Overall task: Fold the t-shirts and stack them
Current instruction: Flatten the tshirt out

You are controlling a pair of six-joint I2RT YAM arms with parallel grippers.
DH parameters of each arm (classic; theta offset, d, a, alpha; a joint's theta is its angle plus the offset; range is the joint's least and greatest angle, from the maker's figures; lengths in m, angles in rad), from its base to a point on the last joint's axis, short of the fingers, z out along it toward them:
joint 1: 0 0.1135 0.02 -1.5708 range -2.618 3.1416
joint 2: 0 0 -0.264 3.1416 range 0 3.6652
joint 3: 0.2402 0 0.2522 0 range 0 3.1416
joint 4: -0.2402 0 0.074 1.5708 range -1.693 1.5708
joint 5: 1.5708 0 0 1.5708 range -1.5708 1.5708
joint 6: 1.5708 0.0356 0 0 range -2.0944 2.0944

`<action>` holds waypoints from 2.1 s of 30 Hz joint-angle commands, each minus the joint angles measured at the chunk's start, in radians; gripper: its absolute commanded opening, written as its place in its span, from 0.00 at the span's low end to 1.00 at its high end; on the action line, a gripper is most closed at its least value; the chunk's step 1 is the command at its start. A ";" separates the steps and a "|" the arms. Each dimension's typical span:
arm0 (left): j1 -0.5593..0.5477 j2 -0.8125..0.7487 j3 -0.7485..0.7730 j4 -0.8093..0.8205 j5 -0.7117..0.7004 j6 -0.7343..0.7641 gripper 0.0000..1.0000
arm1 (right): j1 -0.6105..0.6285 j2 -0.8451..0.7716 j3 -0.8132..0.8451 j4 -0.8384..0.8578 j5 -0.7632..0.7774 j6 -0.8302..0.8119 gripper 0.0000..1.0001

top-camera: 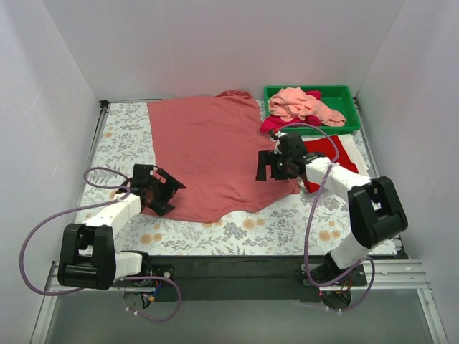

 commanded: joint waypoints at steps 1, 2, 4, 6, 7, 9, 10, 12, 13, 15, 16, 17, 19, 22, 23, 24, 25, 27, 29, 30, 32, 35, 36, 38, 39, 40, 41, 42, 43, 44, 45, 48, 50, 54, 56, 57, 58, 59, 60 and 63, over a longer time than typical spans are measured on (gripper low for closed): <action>-0.006 -0.035 -0.052 -0.142 -0.065 -0.002 0.89 | 0.007 0.097 0.104 0.033 0.012 -0.019 0.98; -0.006 -0.047 -0.058 -0.179 -0.068 -0.002 0.89 | 0.009 0.118 0.122 0.035 0.013 -0.019 0.98; -0.008 -0.099 -0.070 -0.216 -0.074 -0.004 0.89 | 0.010 0.185 0.183 0.032 0.003 -0.027 0.98; -0.009 -0.168 -0.101 -0.261 -0.074 -0.019 0.88 | 0.018 0.260 0.249 0.030 -0.003 -0.036 0.98; -0.011 -0.190 -0.116 -0.267 -0.068 -0.025 0.88 | 0.021 0.286 0.277 0.029 -0.011 -0.041 0.98; -0.027 -0.231 -0.161 -0.281 -0.037 -0.059 0.89 | 0.039 0.367 0.324 0.009 -0.014 -0.050 0.98; -0.034 -0.257 -0.175 -0.282 -0.008 -0.070 0.88 | 0.047 0.394 0.385 -0.002 -0.010 -0.053 0.98; -0.054 -0.281 -0.207 -0.278 0.047 -0.106 0.88 | 0.072 0.473 0.446 -0.034 -0.005 -0.061 0.98; -0.064 -0.300 -0.213 -0.284 0.047 -0.116 0.88 | 0.079 0.501 0.505 -0.048 -0.005 -0.065 0.98; -0.112 -0.317 -0.222 -0.302 0.032 -0.154 0.88 | 0.107 0.552 0.567 -0.081 -0.006 -0.070 0.98; -0.130 -0.328 -0.227 -0.319 0.021 -0.169 0.89 | 0.116 0.600 0.594 -0.091 -0.007 -0.073 0.98; -0.149 -0.346 -0.227 -0.325 0.020 -0.185 0.88 | 0.125 0.625 0.655 -0.104 -0.010 -0.074 0.98; -0.215 -0.366 -0.244 -0.330 0.029 -0.237 0.88 | 0.154 0.691 0.713 -0.129 -0.022 -0.077 0.98; -0.294 -0.393 -0.276 -0.333 0.046 -0.290 0.88 | 0.191 0.780 0.829 -0.151 -0.052 -0.081 0.98; -0.310 -0.399 -0.284 -0.331 0.055 -0.301 0.89 | 0.200 0.800 0.855 -0.151 -0.057 -0.076 0.98; -0.345 -0.409 -0.290 -0.331 0.066 -0.310 0.88 | 0.219 0.843 0.916 -0.151 -0.060 -0.074 0.98; -0.365 -0.417 -0.300 -0.324 0.075 -0.327 0.88 | 0.228 0.865 0.949 -0.158 -0.078 -0.076 0.98; -0.440 -0.434 -0.305 -0.313 0.087 -0.349 0.89 | 0.251 0.929 1.059 -0.167 -0.105 -0.077 0.98; -0.498 -0.437 -0.308 -0.272 0.083 -0.381 0.88 | 0.268 0.966 1.133 -0.169 -0.141 -0.074 0.98; -0.553 -0.433 -0.310 -0.250 0.083 -0.393 0.88 | 0.271 0.999 1.165 -0.168 -0.151 -0.073 0.98; -0.641 -0.390 -0.299 -0.170 0.064 -0.416 0.89 | 0.282 1.029 1.256 -0.163 -0.193 -0.068 0.98; -0.765 -0.247 -0.243 -0.054 0.035 -0.415 0.89 | 0.286 1.055 1.316 -0.138 -0.279 -0.062 0.98; -0.791 -0.203 -0.220 -0.028 0.023 -0.410 0.89 | 0.285 1.038 1.316 -0.140 -0.290 -0.068 0.98; -0.848 -0.071 -0.100 -0.018 -0.018 -0.389 0.89 | 0.282 0.982 1.226 -0.152 -0.245 -0.099 0.98; -0.908 -0.031 -0.050 -0.032 -0.051 -0.384 0.89 | 0.265 0.895 1.180 -0.151 -0.214 -0.108 0.98; -0.943 -0.003 -0.008 -0.038 -0.122 -0.380 0.90 | 0.253 0.853 1.131 -0.151 -0.167 -0.113 0.98; -0.975 0.055 0.029 -0.038 -0.150 -0.374 0.90 | 0.233 0.810 1.062 -0.152 -0.158 -0.107 0.98; -1.014 0.081 0.111 -0.038 -0.169 -0.339 0.91 | 0.189 0.731 1.029 -0.151 -0.169 -0.104 0.98; -1.023 0.106 0.145 -0.038 -0.187 -0.321 0.91 | 0.161 0.693 1.003 -0.154 -0.215 -0.099 0.98; -1.029 0.135 0.181 -0.038 -0.187 -0.306 0.92 | 0.110 0.657 0.981 -0.155 -0.233 -0.079 0.98; -1.031 0.175 0.237 -0.038 -0.187 -0.298 0.93 | 0.087 0.579 0.927 -0.161 -0.246 -0.081 0.98; -1.032 0.248 0.316 0.018 -0.184 -0.234 0.93 | 0.017 0.384 0.784 -0.180 -0.211 -0.136 0.98; -1.035 0.284 0.406 0.026 -0.161 -0.160 0.93 | -0.020 0.282 0.713 -0.194 -0.148 -0.168 0.98; -1.035 0.287 0.483 -0.047 -0.252 -0.123 0.93 | -0.065 -0.010 0.506 -0.198 -0.077 -0.156 0.98; -1.035 0.211 0.448 -0.093 -0.302 -0.145 0.93 | -0.066 -0.101 0.373 -0.195 -0.002 -0.140 0.98; -1.035 0.172 0.425 -0.095 -0.359 -0.152 0.93 | -0.069 -0.191 0.330 -0.194 0.042 -0.136 0.98; -1.035 0.072 0.372 -0.100 -0.423 -0.165 0.93 | -0.068 -0.282 0.194 -0.178 0.085 -0.073 0.98; -1.035 0.027 0.352 -0.100 -0.454 -0.166 0.93 | -0.071 -0.325 0.193 -0.178 0.086 -0.073 0.98; -1.035 -0.025 0.332 -0.122 -0.488 -0.171 0.94 | -0.071 -0.371 0.152 -0.171 0.087 -0.049 0.98; -1.032 -0.182 0.282 -0.261 -0.682 -0.240 0.94 | -0.071 -0.555 -0.060 -0.088 -0.013 0.092 0.98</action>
